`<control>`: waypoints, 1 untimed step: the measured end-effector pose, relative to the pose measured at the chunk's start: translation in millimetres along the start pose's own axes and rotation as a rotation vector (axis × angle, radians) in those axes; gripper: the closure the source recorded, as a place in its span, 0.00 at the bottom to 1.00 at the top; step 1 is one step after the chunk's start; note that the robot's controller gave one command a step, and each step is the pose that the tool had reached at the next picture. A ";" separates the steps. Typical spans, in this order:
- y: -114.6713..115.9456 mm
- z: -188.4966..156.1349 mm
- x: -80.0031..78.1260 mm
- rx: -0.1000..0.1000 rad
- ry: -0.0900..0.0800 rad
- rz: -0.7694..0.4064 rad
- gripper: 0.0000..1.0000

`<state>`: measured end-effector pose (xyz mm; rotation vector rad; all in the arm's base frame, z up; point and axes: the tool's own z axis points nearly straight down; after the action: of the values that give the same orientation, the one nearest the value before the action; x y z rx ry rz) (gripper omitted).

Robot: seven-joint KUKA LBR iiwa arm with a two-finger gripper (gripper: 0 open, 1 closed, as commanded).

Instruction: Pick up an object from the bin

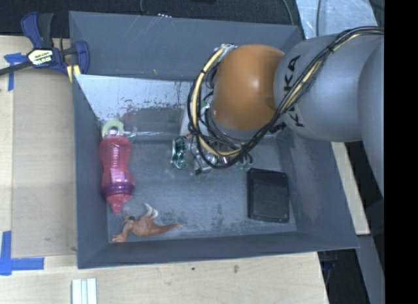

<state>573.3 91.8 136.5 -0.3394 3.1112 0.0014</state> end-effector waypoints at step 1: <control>1.5 -2.7 8.3 -0.001 0.005 0.055 1.00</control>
Offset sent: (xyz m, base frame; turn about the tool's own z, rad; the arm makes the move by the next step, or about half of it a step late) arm -0.0002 -0.0599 0.1340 0.0699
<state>564.9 91.5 139.1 -0.2539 3.1249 0.0021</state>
